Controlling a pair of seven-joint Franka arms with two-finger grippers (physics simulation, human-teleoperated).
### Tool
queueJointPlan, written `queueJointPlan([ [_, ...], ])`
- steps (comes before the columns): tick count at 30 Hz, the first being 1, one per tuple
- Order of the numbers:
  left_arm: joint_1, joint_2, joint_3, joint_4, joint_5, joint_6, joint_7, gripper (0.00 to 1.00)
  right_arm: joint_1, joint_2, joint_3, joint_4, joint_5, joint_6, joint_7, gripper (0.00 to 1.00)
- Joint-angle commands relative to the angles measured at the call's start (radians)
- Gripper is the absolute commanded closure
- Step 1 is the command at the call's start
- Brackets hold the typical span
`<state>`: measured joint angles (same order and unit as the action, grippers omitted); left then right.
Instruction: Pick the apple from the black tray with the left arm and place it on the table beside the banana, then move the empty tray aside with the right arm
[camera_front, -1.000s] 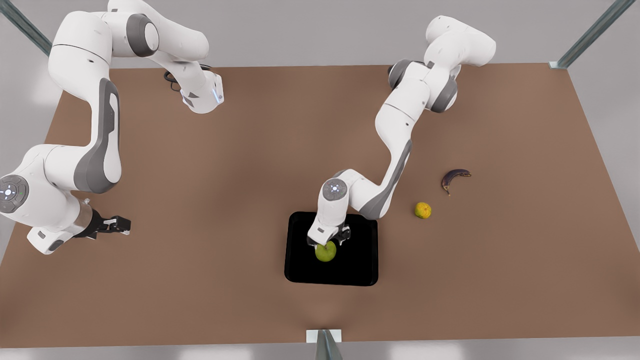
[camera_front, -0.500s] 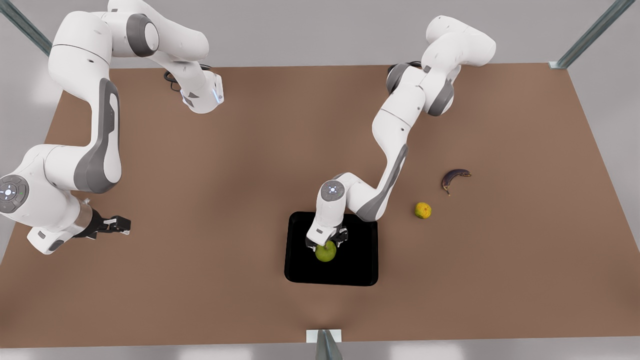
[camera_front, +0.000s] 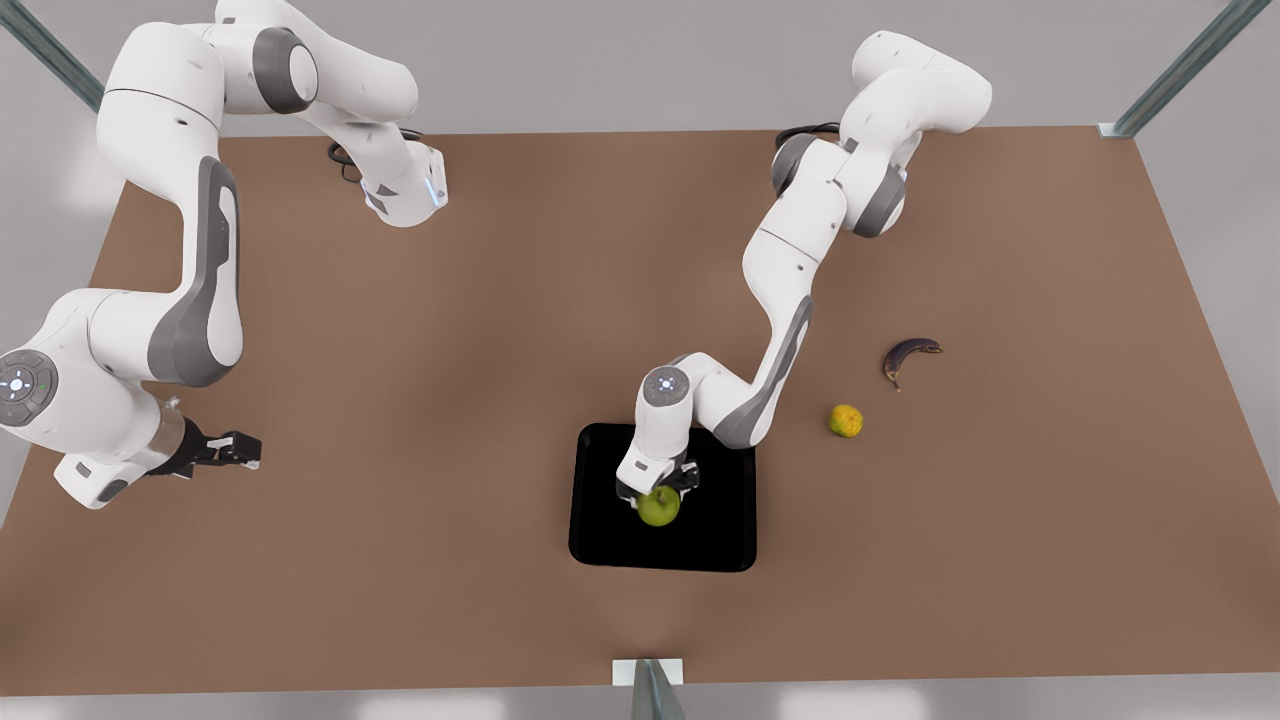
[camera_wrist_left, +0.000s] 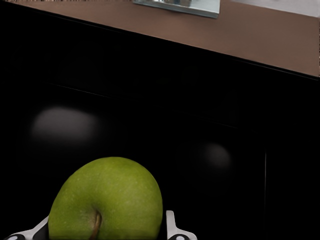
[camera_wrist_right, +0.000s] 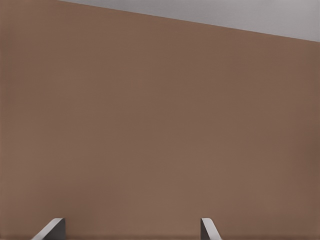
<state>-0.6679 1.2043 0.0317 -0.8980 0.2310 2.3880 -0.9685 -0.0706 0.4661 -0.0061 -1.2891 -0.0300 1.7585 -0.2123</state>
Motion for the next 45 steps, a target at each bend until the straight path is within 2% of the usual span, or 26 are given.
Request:
queueJointPlan([
  [1,0.001,-0.002,0.001,0.001,0.001,0.010,-0.003,0.11,0.000,-0.001,0.000,0.001,0.001,-0.001,-0.002,0.00],
  [5,0.002,-0.012,-0.001,-0.001,0.001,-0.004,0.014,0.11,0.000,-0.001,0.000,0.001,0.001,-0.001,-0.002,0.00],
  [8,0.011,-0.138,-0.016,-0.036,-0.042,-0.185,0.120,0.11,0.000,-0.001,0.000,0.001,0.001,-0.001,-0.002,0.00],
  [10,0.025,-0.271,-0.016,-0.165,-0.065,-0.270,0.195,0.12,0.003,-0.001,0.000,0.001,0.001,-0.002,-0.002,0.00],
  [12,0.096,-0.431,-0.016,-0.364,-0.120,-0.257,0.372,0.12,0.081,-0.014,0.047,0.025,0.002,-0.168,0.050,0.00],
  [14,0.177,-0.552,-0.016,-0.558,-0.165,-0.172,0.548,0.12,0.205,-0.032,0.103,0.122,0.004,-0.318,0.344,0.00],
  [16,0.280,-0.574,-0.015,-0.585,-0.229,-0.161,0.754,0.12,0.299,-0.061,0.133,0.122,0.022,-0.347,0.548,0.00],
  [17,0.340,-0.562,-0.015,-0.575,-0.252,-0.158,0.850,0.12,0.298,-0.058,0.156,0.122,0.165,-0.340,0.727,0.00],
  [18,0.387,-0.554,-0.015,-0.569,-0.257,-0.155,0.913,0.12,0.304,-0.050,0.166,0.122,0.211,-0.311,0.817,0.00],
  [21,0.461,-0.522,-0.015,-0.585,-0.279,-0.156,1.065,0.11,0.333,0.031,0.166,0.122,0.260,-0.219,1.120,0.00],
  [23,0.522,-0.549,-0.015,-0.647,-0.280,-0.153,1.205,0.12,0.374,0.107,0.167,0.163,0.259,-0.116,1.220,0.00],
  [24,0.548,-0.592,-0.015,-0.722,-0.282,-0.127,1.266,0.12,0.376,0.155,0.198,0.197,0.256,-0.099,1.249,0.00],
  [25,0.574,-0.649,-0.015,-0.844,-0.282,-0.026,1.294,0.12,0.394,0.177,0.202,0.195,0.237,-0.062,1.262,0.00],
  [28,0.590,-0.764,-0.012,-0.969,-0.280,-0.020,1.318,0.12,0.396,0.213,0.331,0.208,-0.048,-0.024,1.223,0.00],
  [31,0.593,-0.766,-0.010,-1.044,-0.279,0.023,1.320,0.12,0.391,0.273,0.339,0.289,-0.097,-0.022,1.176,0.00],
  [32,0.596,-0.759,-0.009,-1.053,-0.274,0.045,1.320,0.09,0.390,0.302,0.339,0.346,-0.117,-0.022,1.170,0.00],
  [33,0.596,-0.770,-0.009,-1.049,-0.272,0.040,1.321,0.00,0.390,0.304,0.337,0.363,-0.120,-0.005,1.122,0.00],
  [34,0.596,-0.776,-0.006,-1.039,-0.269,0.036,1.320,0.00,0.390,0.318,0.333,0.363,-0.128,0.032,1.107,0.00],
  [35,0.596,-0.810,-0.006,-0.948,-0.220,-0.096,1.324,0.00,0.390,0.333,0.333,0.363,-0.174,0.075,1.097,0.00],
  [36,0.594,-0.810,-0.006,-0.708,-0.162,-0.415,1.326,0.00,0.390,0.359,0.334,0.363,-0.177,0.090,1.094,0.00],
  [37,0.590,-0.810,-0.009,-0.612,-0.160,-0.524,1.318,0.00,0.390,0.384,0.340,0.363,-0.177,0.095,1.094,0.00],
  [39,0.579,-0.807,-0.016,-0.573,-0.189,-0.550,1.193,0.00,0.406,0.401,0.373,0.361,-0.177,0.121,1.076,0.00],
  [40,0.580,-0.810,-0.013,-0.532,-0.307,-0.579,1.085,0.00,0.419,0.417,0.373,0.353,-0.179,0.122,1.074,0.00],
  [41,0.582,-0.813,-0.007,-0.484,-0.346,-0.702,1.057,0.00,0.422,0.417,0.376,0.323,-0.179,0.121,1.067,0.00],
  [44,0.580,-0.980,-0.016,-0.470,-0.308,-0.776,1.002,0.00,0.419,0.417,0.406,0.264,-0.211,0.122,1.067,0.00],
  [45,0.580,-1.006,-0.016,-0.486,-0.303,-0.774,0.996,0.00,0.416,0.419,0.406,0.244,-0.283,0.145,1.061,0.00],
])
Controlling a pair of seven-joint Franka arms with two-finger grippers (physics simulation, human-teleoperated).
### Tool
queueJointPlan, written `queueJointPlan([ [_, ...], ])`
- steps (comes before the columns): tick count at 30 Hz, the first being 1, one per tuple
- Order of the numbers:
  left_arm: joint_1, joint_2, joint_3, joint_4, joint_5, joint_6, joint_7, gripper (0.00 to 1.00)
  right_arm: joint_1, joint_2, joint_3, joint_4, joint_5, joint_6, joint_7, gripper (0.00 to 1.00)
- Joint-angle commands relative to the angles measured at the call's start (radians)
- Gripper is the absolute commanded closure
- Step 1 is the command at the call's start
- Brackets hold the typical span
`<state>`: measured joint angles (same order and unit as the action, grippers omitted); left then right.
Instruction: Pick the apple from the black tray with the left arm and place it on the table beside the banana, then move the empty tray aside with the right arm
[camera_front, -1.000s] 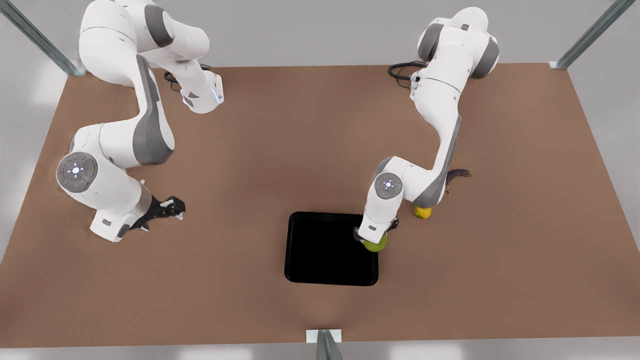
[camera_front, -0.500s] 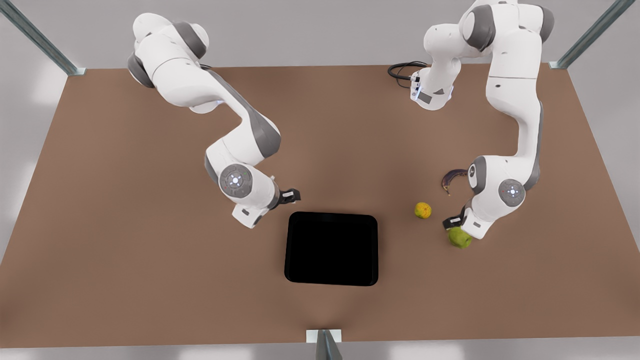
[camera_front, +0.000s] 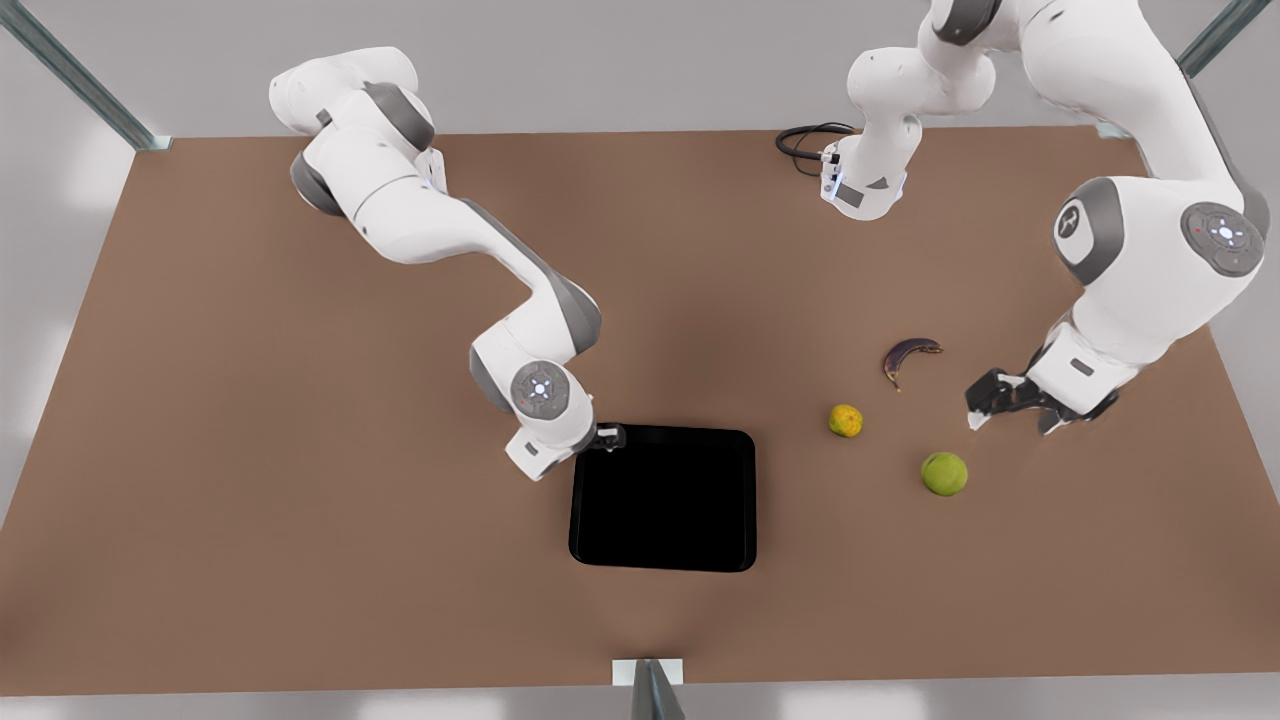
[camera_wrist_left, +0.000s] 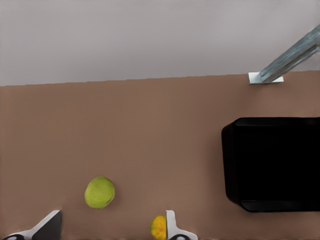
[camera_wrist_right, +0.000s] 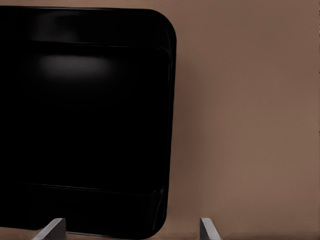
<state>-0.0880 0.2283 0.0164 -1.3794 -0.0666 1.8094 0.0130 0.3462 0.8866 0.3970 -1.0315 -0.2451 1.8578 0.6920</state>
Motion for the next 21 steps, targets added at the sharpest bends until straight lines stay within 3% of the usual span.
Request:
queueJointPlan([
  [1,0.001,-0.030,-0.001,-0.004,-0.006,-0.194,0.016,0.00,-0.004,0.003,0.002,-0.024,-0.069,0.078,0.156,0.00],
  [11,0.001,-0.026,-0.001,-0.017,-0.007,-0.199,0.042,0.00,-0.004,0.114,-0.004,0.005,-0.071,0.291,0.161,0.00],
  [21,-0.001,-0.020,-0.001,-0.026,-0.010,-0.197,0.035,0.00,-0.013,0.149,-0.018,0.004,-0.120,0.333,0.130,0.00],
])
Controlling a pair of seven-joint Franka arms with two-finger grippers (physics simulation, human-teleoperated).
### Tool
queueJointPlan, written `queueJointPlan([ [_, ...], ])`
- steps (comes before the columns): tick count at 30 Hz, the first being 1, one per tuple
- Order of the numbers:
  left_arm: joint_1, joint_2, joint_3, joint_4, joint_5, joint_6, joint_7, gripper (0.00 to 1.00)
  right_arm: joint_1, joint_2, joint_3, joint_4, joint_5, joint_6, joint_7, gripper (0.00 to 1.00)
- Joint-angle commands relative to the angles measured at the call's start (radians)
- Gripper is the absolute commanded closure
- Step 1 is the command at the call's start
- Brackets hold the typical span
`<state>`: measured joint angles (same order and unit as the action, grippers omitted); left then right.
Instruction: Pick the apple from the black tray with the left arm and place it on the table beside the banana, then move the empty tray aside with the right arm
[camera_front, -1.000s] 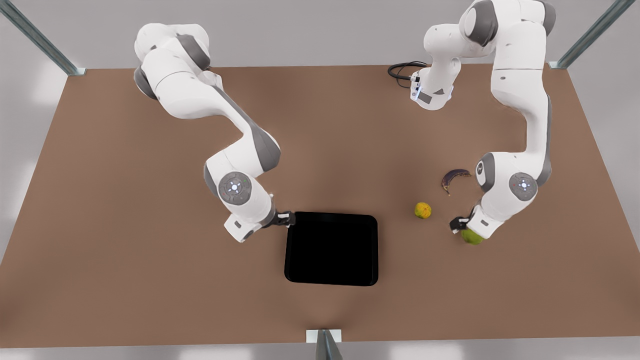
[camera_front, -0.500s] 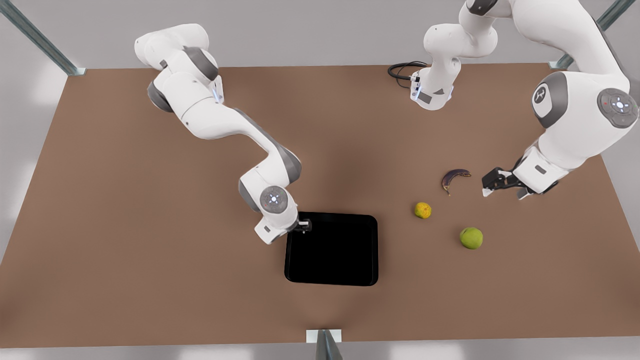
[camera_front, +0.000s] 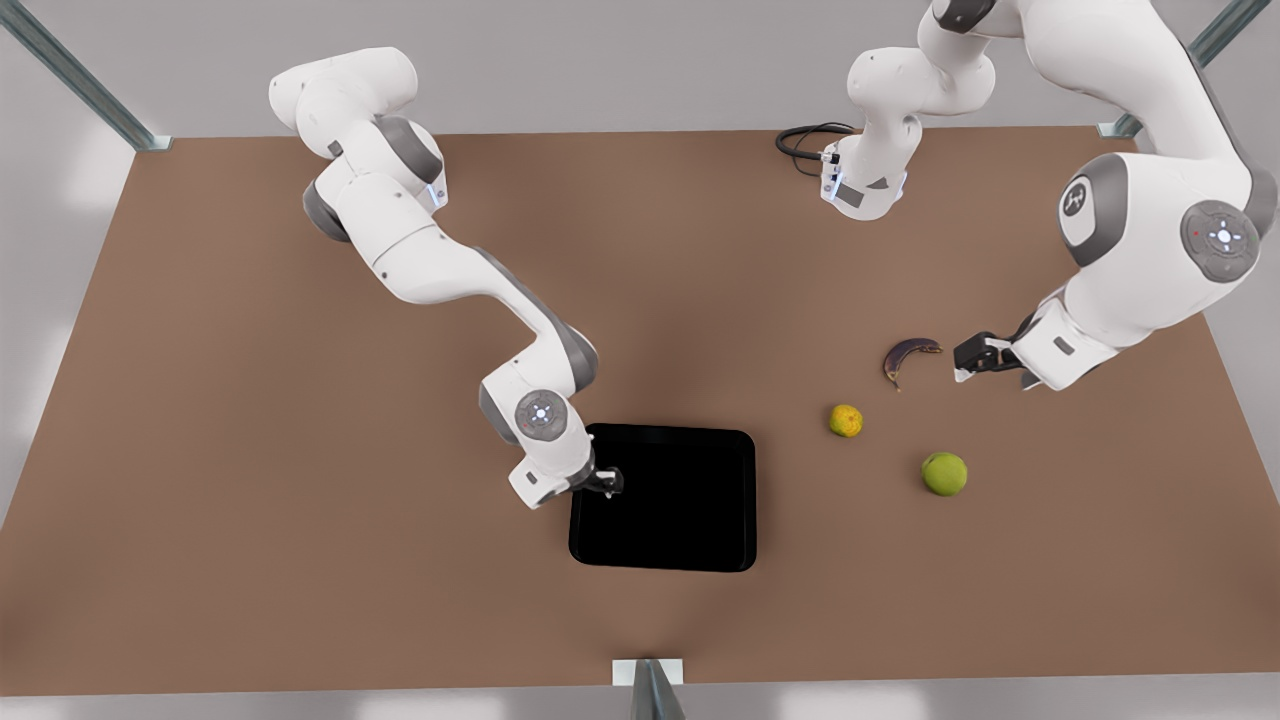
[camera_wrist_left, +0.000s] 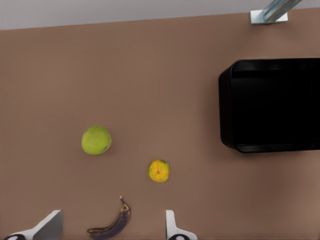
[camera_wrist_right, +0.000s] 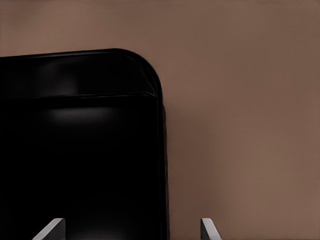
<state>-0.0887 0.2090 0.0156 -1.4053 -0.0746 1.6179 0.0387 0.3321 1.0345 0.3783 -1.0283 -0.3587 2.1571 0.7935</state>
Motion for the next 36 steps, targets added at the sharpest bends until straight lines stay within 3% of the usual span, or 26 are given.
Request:
queueJointPlan([
  [1,0.001,0.000,0.003,0.000,-0.001,-0.004,0.009,0.00,0.001,0.007,0.001,0.001,-0.006,0.050,0.029,0.00],
  [10,0.033,0.021,0.007,0.002,0.001,0.002,0.012,0.00,0.002,0.047,-0.001,-0.001,-0.008,0.058,0.032,0.01],
  [12,0.032,0.020,0.006,0.003,0.003,0.002,0.009,0.00,0.004,0.052,-0.001,-0.001,-0.008,0.056,0.036,0.05],
  [13,0.030,0.020,0.006,0.003,0.003,0.002,0.007,0.00,0.004,0.052,-0.001,-0.001,-0.008,0.056,0.036,0.09],
  [16,0.030,0.021,0.004,0.003,0.003,0.004,0.009,0.00,0.002,0.052,0.001,0.001,-0.008,0.056,0.030,0.46],
  [21,0.030,0.023,0.006,0.006,0.003,0.007,0.015,0.00,0.001,0.050,0.001,0.001,-0.006,0.056,0.027,0.72],
  [27,0.020,0.018,-0.003,0.009,0.003,0.005,0.006,0.00,0.001,0.041,0.005,0.001,-0.006,0.053,0.027,0.86],
  [34,0.017,0.016,-0.003,0.011,0.001,0.005,0.006,0.00,-0.002,-0.027,0.044,-0.001,-0.005,-0.057,0.013,0.90],
  [36,0.003,0.021,-0.003,0.009,0.004,0.007,0.004,0.00,-0.001,-0.083,0.062,-0.012,0.000,-0.183,-0.040,0.89],
])
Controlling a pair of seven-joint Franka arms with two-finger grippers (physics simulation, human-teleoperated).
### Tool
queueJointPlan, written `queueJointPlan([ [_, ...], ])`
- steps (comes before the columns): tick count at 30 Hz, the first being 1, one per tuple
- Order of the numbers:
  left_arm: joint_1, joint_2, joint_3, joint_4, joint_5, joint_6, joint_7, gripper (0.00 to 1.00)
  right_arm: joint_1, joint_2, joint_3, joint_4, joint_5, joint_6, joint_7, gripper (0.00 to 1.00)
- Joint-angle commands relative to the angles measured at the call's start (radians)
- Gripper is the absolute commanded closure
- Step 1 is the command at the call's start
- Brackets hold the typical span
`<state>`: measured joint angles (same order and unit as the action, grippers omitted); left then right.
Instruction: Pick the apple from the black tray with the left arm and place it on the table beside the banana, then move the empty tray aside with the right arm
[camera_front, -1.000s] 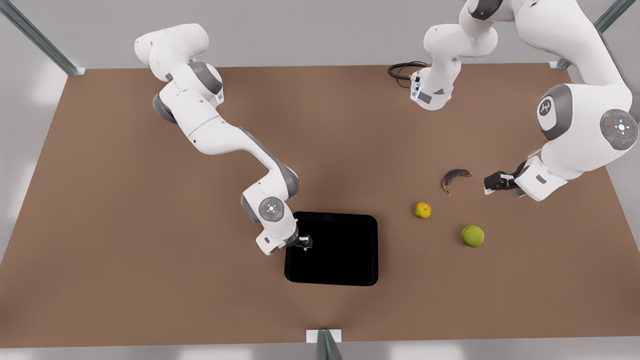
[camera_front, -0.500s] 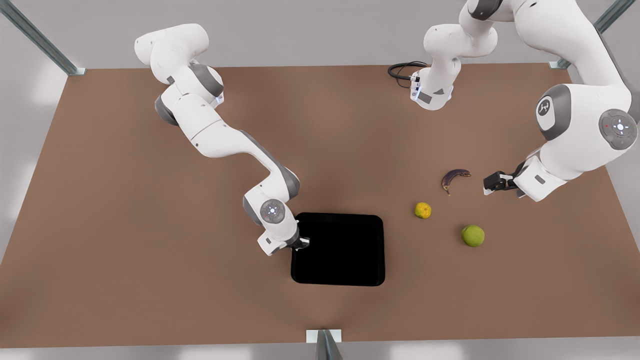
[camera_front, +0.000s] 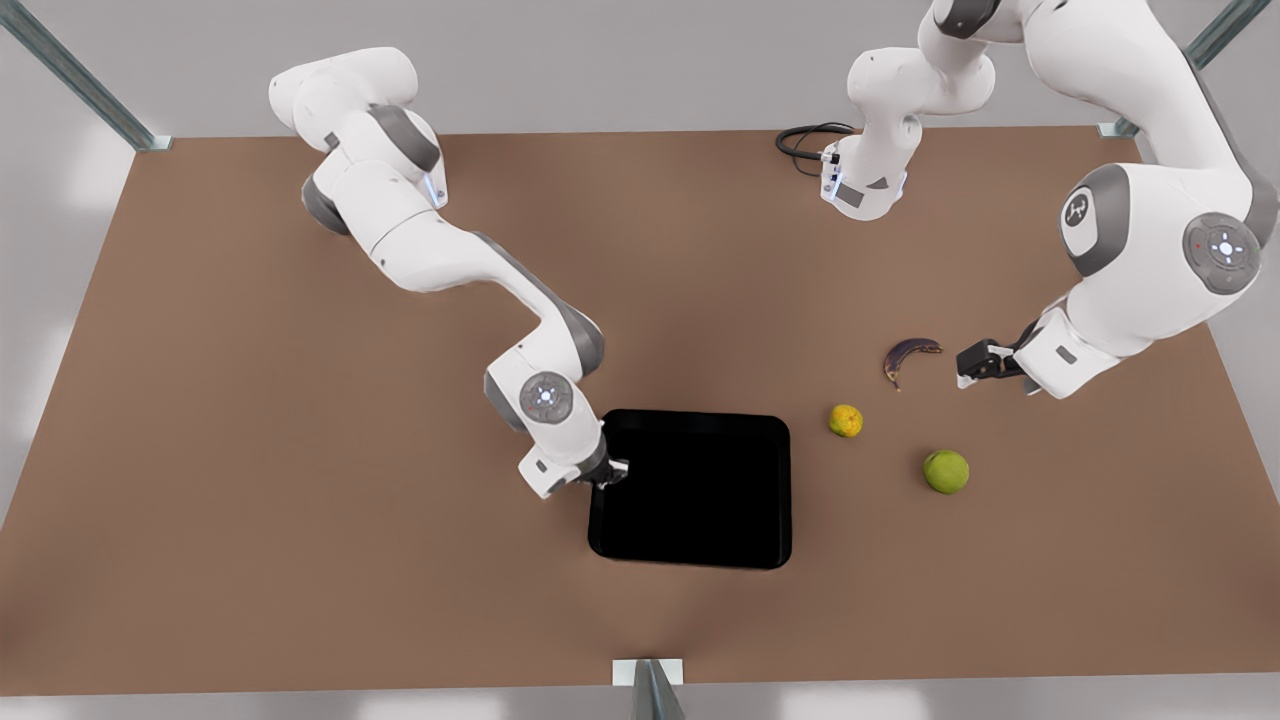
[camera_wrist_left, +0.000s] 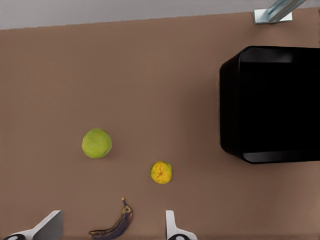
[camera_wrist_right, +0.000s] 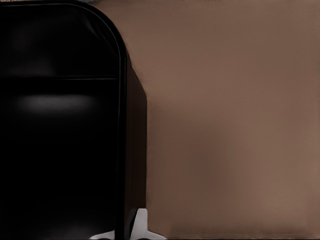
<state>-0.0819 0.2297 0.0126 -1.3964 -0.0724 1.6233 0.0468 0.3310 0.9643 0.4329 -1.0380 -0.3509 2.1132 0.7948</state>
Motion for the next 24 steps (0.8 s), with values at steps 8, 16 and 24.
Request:
queueJointPlan([
  [8,-0.018,0.000,0.000,0.000,0.049,0.001,-0.004,0.00,-0.073,-0.190,-0.002,-0.007,0.122,-0.544,-0.374,0.89],
  [16,-0.036,0.010,0.000,0.004,0.086,0.029,-0.005,0.00,-0.102,-0.302,-0.339,-0.007,0.354,-0.711,-0.925,0.87],
  [24,-0.036,0.016,0.000,0.004,0.101,0.030,-0.005,0.00,-0.102,-0.322,-0.635,-0.007,0.483,-0.805,-1.348,0.87],
])
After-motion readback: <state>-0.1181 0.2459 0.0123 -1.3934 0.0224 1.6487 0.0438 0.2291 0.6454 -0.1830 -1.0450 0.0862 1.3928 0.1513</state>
